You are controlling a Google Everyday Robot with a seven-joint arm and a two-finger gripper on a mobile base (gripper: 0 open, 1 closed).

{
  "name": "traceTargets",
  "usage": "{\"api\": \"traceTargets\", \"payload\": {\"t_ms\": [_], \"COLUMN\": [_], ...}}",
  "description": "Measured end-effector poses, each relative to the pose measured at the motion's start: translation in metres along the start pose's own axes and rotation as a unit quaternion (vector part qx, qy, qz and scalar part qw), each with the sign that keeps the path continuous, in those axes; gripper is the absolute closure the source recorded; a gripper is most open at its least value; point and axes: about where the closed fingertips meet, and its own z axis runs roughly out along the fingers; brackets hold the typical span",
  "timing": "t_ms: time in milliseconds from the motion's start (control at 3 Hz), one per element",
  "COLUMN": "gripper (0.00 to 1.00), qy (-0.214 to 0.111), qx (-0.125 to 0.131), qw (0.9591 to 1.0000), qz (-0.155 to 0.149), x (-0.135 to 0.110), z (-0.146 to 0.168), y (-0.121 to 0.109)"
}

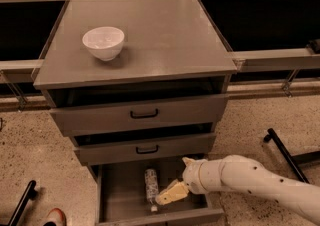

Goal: Pick blue plastic bottle from bottom drawer and place on counter

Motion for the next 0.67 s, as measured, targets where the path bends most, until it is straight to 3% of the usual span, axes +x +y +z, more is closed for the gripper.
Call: {"api": "traceTargets", "payload": {"t_ms": [333, 667], "gripper": [0.00, 0.00], "qy": [-0.034, -0.034], "qx": [-0.009, -0.009], "qw": [0.9978, 0.9978], "qz": [-0.056, -0.056], "x": [0.0052, 0.0052], "z": [0.0036, 0.0036], "y": [0.0091, 0.0091]}}
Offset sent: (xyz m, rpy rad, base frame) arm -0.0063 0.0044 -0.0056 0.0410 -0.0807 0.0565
